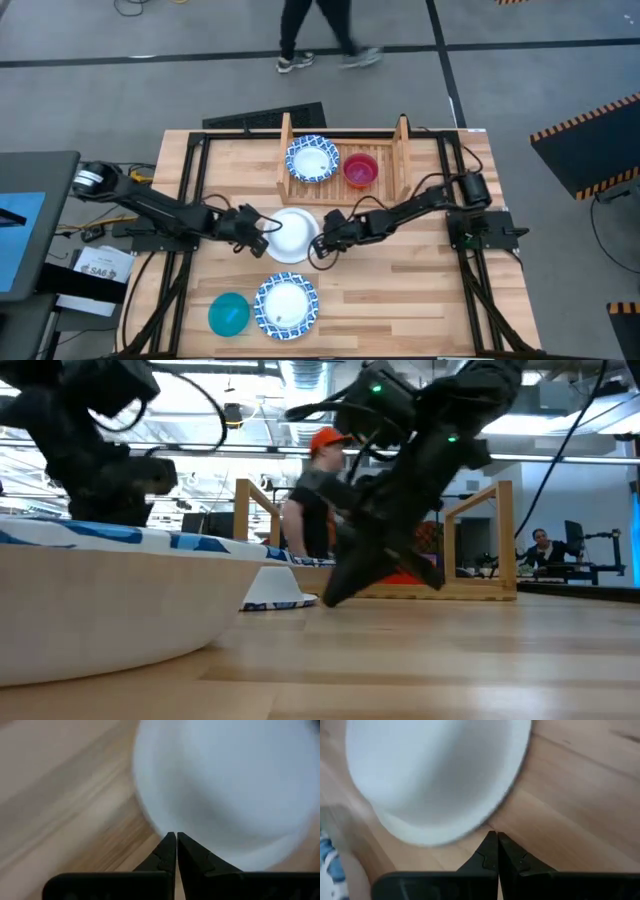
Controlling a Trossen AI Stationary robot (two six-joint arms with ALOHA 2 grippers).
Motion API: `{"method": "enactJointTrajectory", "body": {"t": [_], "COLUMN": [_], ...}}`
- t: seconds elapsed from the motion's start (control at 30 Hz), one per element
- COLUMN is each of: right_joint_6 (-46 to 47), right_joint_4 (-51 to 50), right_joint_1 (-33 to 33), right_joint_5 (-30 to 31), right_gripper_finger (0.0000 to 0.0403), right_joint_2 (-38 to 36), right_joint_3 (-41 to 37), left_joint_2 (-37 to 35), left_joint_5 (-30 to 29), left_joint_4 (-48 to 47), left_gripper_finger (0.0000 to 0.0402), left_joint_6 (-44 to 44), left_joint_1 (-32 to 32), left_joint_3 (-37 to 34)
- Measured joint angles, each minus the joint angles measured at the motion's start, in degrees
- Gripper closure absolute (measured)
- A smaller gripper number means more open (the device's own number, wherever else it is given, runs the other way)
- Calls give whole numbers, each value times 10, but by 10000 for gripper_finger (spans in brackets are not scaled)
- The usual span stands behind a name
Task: Place and stack bowls onto a shelf
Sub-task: Stack the top blue pattern bowl on top of the other blue pattern bowl on the shelf
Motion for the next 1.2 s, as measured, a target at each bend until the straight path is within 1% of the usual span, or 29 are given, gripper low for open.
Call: {"method": "enactJointTrajectory", "body": {"t": [0.17, 0.3, 0.37, 0.47, 0.63, 0.7, 0.87, 0.93, 0.97, 1.1, 1.2], "right_joint_6": [-19, -47, -51, -64, -81, -83, -92, -97, -103, -121, -121], "right_joint_4": [-4, -14, -4, 1, 10, 12, 43, 43, 38, -50, -163], "right_joint_1": [-10, -9, -9, -6, 2, 4, 14, 18, 18, 18, 15], "right_joint_5": [7, 9, 10, 11, 11, 11, 10, 10, 10, 12, 34], "right_gripper_finger": [386, 386, 386, 386, 386, 386, 386, 386, 386, 386, 386], "right_joint_2": [36, 38, 31, 2, -29, -39, -42, -42, -43, -76, -98], "right_joint_3": [55, 80, 90, 90, 90, 90, 90, 90, 90, 91, 90], "left_joint_2": [66, 91, 92, 84, 65, 64, 75, 84, 85, 78, 68], "left_joint_5": [17, 18, 19, 18, 29, 29, 19, 20, 20, 18, 12], "left_joint_4": [11, 22, 25, 28, 45, 69, 164, 181, 175, 160, 140], "left_gripper_finger": [401, 401, 401, 401, 401, 401, 401, 401, 401, 401, 401], "left_joint_6": [-21, -22, -21, -21, 3, 12, 22, 24, 26, 36, 71], "left_joint_1": [0, -8, -10, -11, -11, -12, -11, -10, -10, -11, -11], "left_joint_3": [2, 3, 2, 1, 0, -1, 0, 3, 6, 18, 29]}}
